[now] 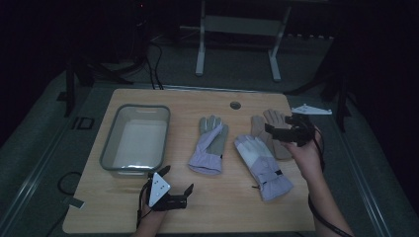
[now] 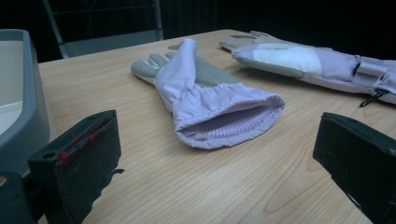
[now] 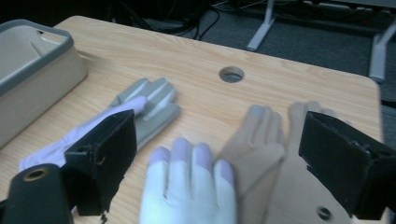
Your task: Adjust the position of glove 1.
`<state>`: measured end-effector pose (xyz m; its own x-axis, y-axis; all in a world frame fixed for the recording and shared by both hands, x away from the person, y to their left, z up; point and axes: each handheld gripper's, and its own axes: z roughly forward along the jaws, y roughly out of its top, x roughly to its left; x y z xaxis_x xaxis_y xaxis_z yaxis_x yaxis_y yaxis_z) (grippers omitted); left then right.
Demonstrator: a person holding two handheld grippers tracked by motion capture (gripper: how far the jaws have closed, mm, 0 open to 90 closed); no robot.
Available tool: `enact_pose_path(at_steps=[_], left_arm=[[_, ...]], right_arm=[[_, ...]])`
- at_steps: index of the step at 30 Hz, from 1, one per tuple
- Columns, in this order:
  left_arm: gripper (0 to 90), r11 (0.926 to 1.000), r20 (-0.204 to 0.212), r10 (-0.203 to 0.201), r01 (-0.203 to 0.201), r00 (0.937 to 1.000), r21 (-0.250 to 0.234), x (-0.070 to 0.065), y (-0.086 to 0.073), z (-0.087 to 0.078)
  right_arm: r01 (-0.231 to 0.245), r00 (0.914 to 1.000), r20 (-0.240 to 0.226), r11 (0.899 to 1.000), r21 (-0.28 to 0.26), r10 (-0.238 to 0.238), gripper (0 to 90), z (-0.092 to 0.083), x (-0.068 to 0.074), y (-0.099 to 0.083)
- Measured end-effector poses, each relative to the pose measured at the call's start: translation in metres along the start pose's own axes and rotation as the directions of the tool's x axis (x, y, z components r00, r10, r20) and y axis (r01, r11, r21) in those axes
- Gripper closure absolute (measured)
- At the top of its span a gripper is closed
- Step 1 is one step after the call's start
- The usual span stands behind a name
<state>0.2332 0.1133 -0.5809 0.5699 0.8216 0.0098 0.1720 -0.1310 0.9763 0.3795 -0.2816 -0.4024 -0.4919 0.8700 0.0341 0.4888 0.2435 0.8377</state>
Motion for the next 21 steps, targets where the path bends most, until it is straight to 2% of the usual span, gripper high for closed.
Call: enact_pose_path(at_steps=[1,11,12,15,17,19,21], left_arm=[[1.2,1.0,0.0,0.0,0.0,1.0,0.0,0.0,0.0,0.0],[1.2,1.0,0.005,0.001,-0.001,1.0,0.001,0.0,0.0,0.0],[1.2,1.0,0.005,0.002,-0.002,1.0,0.002,0.0,0.0,0.0],[1.2,1.0,0.007,0.005,-0.005,1.0,0.002,0.0,0.0,0.0],[1.2,1.0,0.01,0.004,-0.004,0.9999,0.003,0.0,0.0,0.0],[1.2,1.0,0.011,0.003,-0.003,0.9999,0.005,0.0,0.0,0.0],[1.2,1.0,0.011,0.003,-0.003,0.9999,0.005,0.0,0.0,0.0]], right_arm=[[0.0,1.0,0.0,1.0,0.0,0.0,11.1,0.0,0.0,0.0],[0.047,0.9972,-0.061,0.998,0.047,-0.044,11.2,0.041,0.031,0.012],[0.069,0.9958,-0.063,0.997,0.046,-0.066,13.4,0.048,0.039,0.014],[0.09,0.9941,-0.065,0.995,0.037,-0.087,13.4,0.055,0.046,0.017],[0.098,0.9922,-0.081,0.994,0.04,-0.095,14.5,0.067,0.056,0.021],[0.1,0.9919,-0.083,0.994,0.044,-0.096,14.6,0.07,0.059,0.022],[0.114,0.9905,-0.084,0.992,0.055,-0.109,14.8,0.08,0.065,0.024]])
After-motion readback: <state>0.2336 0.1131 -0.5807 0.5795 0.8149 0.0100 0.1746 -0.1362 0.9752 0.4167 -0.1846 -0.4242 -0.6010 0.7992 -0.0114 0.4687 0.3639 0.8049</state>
